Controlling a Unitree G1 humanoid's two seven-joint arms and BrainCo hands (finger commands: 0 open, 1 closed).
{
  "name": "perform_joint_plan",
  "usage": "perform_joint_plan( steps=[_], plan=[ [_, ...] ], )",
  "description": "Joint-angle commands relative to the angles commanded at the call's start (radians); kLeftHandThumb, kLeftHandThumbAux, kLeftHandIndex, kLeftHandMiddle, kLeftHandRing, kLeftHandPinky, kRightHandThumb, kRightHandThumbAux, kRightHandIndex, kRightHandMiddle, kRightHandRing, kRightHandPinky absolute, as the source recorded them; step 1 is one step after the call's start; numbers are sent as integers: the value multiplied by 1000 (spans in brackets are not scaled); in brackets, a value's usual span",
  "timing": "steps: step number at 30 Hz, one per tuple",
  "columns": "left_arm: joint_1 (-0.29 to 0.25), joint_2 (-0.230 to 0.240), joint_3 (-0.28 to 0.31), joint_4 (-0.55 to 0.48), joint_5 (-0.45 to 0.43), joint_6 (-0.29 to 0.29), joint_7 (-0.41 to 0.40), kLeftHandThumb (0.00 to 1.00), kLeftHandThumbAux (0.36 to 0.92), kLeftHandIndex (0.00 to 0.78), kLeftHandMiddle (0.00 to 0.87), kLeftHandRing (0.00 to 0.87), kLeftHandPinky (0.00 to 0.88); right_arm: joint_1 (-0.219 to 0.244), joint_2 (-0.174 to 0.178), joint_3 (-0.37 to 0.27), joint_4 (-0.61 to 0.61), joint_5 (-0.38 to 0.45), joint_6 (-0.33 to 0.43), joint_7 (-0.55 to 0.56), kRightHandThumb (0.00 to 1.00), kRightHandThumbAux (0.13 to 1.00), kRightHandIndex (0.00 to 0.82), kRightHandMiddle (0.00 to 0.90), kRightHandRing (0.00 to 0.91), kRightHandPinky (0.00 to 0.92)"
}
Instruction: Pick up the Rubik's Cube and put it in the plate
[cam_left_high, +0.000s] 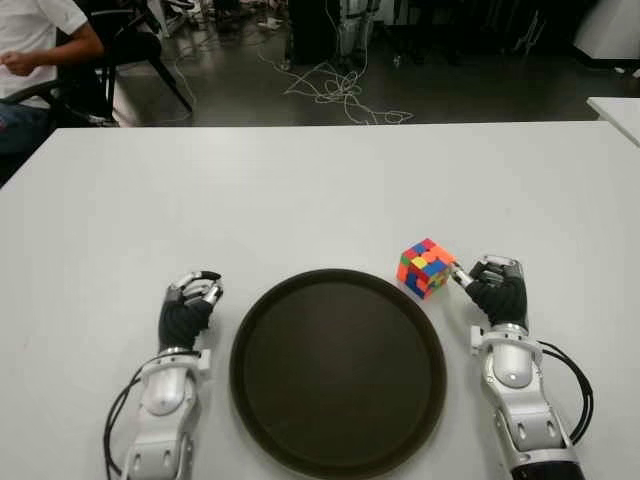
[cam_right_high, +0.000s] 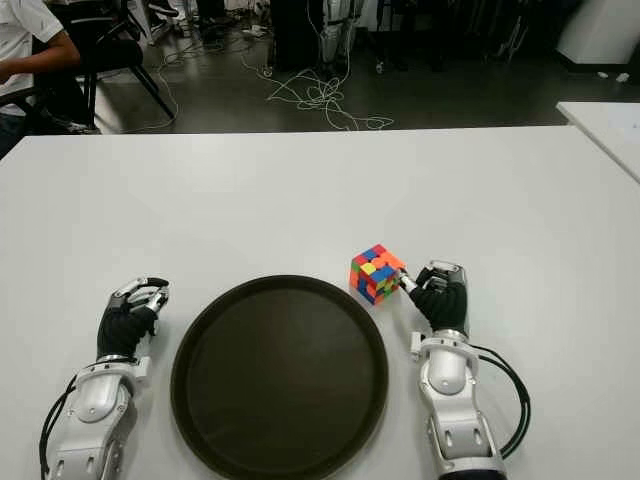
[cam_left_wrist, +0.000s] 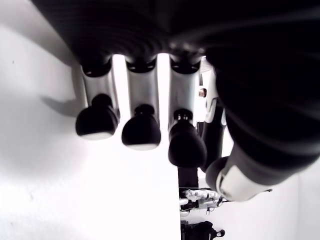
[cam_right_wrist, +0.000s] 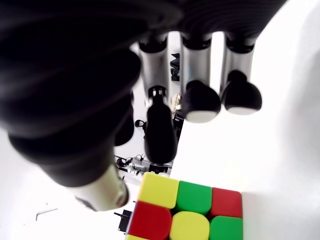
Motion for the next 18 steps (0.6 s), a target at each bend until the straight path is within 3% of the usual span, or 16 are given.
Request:
perform_joint_plan(
  steps=[12,18],
  plan=[
    [0,2,1,2,-2,-7,-4,710,704,443,834,837,829,0,6,0,5,-2,-21,-8,311,825,778,850,863,864],
    [-5,2,3,8,-5,-10,-5,711,704,444,836,841,836,3,4,14,7,-26,-82,-22,310,827,771,848,861,863]
  ],
)
